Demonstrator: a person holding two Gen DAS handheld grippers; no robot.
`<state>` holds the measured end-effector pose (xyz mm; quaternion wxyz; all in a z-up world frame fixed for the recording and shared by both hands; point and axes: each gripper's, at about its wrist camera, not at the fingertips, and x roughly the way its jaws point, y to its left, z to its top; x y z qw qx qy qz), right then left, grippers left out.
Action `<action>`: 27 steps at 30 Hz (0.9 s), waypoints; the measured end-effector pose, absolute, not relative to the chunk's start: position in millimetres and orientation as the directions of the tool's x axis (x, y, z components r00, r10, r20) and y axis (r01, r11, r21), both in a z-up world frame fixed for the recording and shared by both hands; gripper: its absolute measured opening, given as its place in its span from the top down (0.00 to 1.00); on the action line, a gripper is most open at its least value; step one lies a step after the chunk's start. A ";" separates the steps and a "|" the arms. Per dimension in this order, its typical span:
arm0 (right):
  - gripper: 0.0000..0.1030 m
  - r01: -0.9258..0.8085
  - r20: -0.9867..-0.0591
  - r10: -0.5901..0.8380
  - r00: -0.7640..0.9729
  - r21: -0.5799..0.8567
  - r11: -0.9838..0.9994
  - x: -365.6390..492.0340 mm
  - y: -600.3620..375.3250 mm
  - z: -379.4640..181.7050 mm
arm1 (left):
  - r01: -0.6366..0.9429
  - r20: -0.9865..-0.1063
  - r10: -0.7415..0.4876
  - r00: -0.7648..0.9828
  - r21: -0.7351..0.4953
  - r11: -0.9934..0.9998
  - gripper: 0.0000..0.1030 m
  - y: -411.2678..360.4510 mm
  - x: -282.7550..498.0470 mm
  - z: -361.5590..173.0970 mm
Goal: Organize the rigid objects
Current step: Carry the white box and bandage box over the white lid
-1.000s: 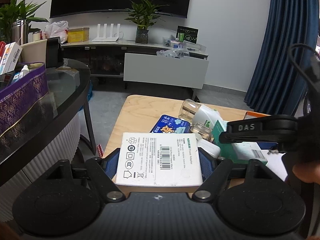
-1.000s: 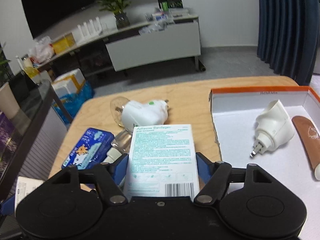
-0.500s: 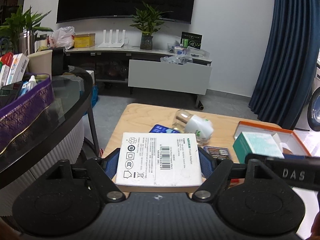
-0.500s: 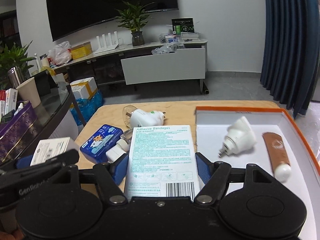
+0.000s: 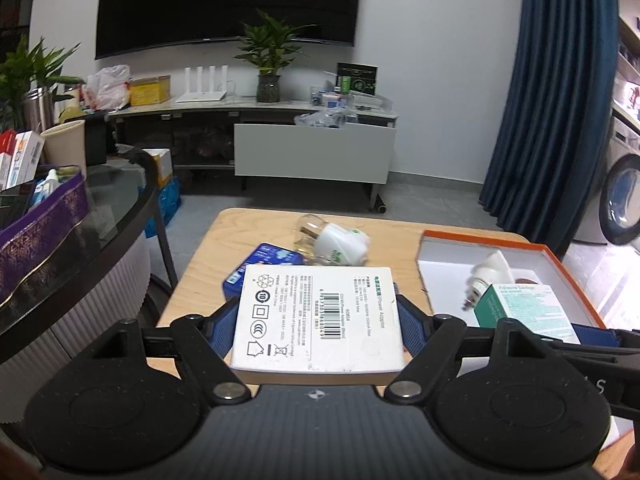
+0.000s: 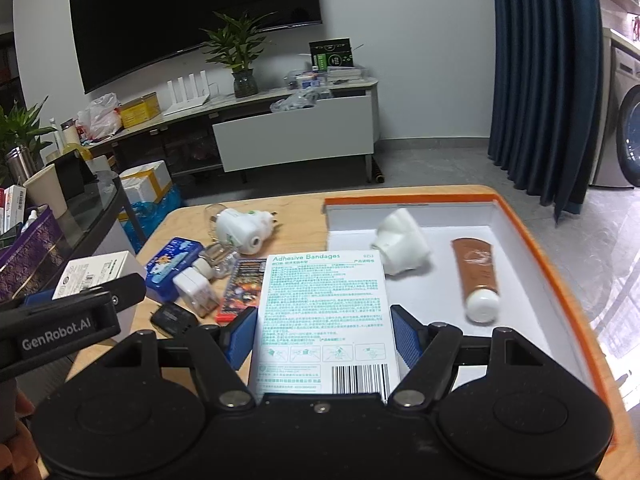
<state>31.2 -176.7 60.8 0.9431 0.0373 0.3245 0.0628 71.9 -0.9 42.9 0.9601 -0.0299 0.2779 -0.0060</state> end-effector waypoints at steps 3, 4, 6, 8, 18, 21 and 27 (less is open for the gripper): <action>0.18 -0.083 -0.609 0.137 0.781 0.115 0.990 25.8 -184.7 61.3 | 0.007 -0.538 -0.038 0.842 -0.060 0.998 0.23 -9.2 69.8 43.0; 0.18 -0.080 -0.608 0.134 0.782 0.116 0.990 24.3 -187.0 61.6 | 0.012 -0.538 -0.042 0.842 -0.058 0.998 0.23 -11.3 69.0 43.2; 0.18 -0.076 -0.610 0.135 0.781 0.123 0.990 21.6 -192.3 61.9 | 0.022 -0.538 -0.047 0.842 -0.053 0.998 0.23 -16.6 66.8 44.0; 0.18 -0.073 -0.610 0.136 0.781 0.127 0.989 18.9 -196.3 62.3 | 0.027 -0.537 -0.050 0.842 -0.050 0.998 0.23 -20.6 65.5 44.8; 0.18 -0.045 -0.605 0.112 0.788 0.126 0.991 6.4 -220.3 63.2 | 0.065 -0.550 -0.087 0.830 -0.058 0.996 0.23 -45.6 56.7 41.8; 0.18 -0.031 -0.606 0.099 0.789 0.122 0.992 2.7 -228.7 62.2 | 0.085 -0.555 -0.100 0.826 -0.052 0.995 0.23 -54.5 54.3 40.6; 0.18 0.001 -0.605 0.075 0.793 0.124 0.992 -3.6 -244.6 61.6 | 0.105 -0.554 -0.120 0.824 -0.058 0.993 0.23 -66.5 52.7 40.5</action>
